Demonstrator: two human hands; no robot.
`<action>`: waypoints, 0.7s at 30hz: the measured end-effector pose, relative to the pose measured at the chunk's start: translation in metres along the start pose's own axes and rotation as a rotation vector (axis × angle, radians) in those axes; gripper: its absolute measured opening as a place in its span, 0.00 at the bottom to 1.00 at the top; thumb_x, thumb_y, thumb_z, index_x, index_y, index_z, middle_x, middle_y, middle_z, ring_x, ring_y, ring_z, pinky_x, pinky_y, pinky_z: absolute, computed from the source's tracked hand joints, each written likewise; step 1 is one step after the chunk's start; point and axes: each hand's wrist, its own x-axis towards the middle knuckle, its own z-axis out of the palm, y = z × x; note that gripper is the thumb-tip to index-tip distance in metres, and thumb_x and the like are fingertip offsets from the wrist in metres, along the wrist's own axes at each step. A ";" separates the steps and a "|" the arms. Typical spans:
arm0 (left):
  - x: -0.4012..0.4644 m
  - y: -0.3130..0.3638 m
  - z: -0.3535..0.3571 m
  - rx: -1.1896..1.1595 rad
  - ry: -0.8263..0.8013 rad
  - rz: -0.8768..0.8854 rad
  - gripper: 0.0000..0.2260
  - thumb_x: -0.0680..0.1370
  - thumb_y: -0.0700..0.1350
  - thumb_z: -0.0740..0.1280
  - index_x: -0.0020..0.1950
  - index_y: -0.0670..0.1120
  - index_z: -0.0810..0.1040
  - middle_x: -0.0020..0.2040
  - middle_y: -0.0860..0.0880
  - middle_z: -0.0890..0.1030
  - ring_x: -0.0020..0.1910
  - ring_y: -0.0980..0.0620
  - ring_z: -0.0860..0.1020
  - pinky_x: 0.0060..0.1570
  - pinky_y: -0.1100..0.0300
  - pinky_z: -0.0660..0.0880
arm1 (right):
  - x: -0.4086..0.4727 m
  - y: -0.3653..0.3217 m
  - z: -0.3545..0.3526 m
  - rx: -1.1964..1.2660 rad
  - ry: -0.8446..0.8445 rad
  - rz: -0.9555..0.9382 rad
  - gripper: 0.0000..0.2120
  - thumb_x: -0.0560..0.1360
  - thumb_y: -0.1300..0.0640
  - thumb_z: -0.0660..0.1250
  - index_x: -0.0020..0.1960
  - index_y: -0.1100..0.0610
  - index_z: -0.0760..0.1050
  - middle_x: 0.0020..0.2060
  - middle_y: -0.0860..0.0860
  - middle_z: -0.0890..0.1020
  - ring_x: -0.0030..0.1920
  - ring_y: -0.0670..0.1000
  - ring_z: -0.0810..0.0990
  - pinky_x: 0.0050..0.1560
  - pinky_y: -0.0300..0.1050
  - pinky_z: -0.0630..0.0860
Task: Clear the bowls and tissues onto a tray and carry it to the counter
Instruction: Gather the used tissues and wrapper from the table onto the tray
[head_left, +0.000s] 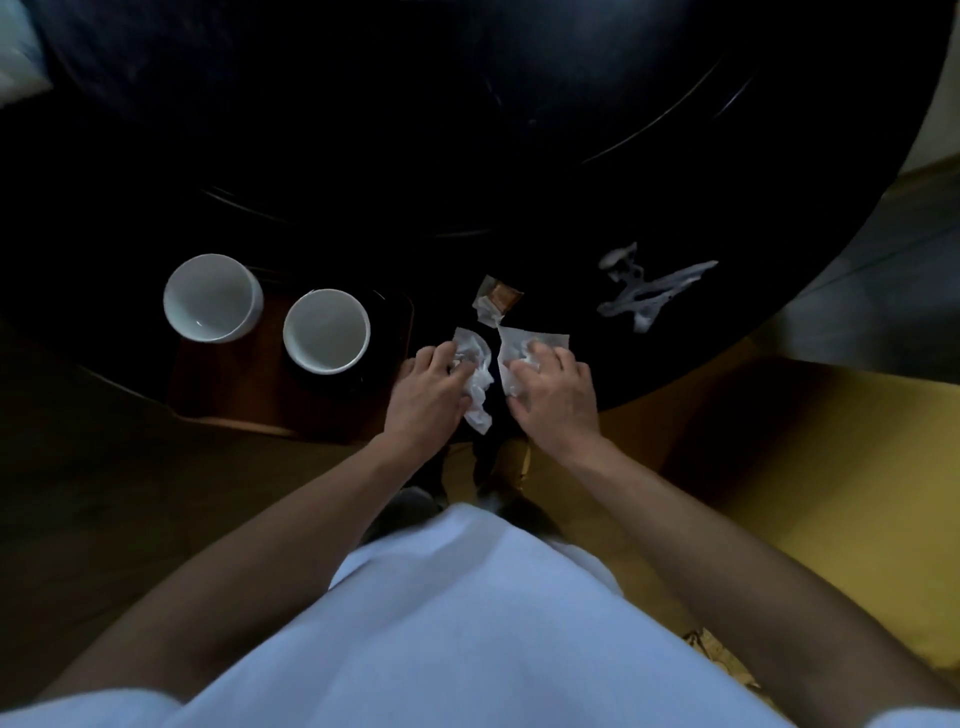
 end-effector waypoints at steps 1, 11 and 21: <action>0.001 0.001 0.000 -0.002 0.009 0.001 0.20 0.77 0.47 0.70 0.70 0.48 0.75 0.64 0.43 0.75 0.62 0.40 0.74 0.56 0.46 0.74 | 0.000 0.000 -0.001 0.013 0.008 0.001 0.19 0.75 0.48 0.70 0.64 0.49 0.76 0.64 0.55 0.76 0.62 0.59 0.74 0.57 0.55 0.73; 0.036 -0.010 -0.026 -0.276 0.092 -0.083 0.12 0.79 0.43 0.66 0.63 0.46 0.77 0.53 0.45 0.80 0.53 0.43 0.78 0.43 0.50 0.76 | 0.010 0.009 -0.016 0.334 0.042 0.164 0.15 0.73 0.56 0.72 0.59 0.56 0.75 0.52 0.55 0.78 0.49 0.58 0.80 0.40 0.43 0.69; 0.096 -0.021 -0.043 -0.339 0.047 -0.155 0.24 0.79 0.44 0.65 0.76 0.50 0.69 0.63 0.44 0.82 0.60 0.42 0.80 0.52 0.49 0.76 | 0.067 0.020 -0.039 0.266 0.084 0.132 0.33 0.76 0.55 0.67 0.78 0.44 0.61 0.54 0.56 0.77 0.48 0.59 0.79 0.38 0.50 0.76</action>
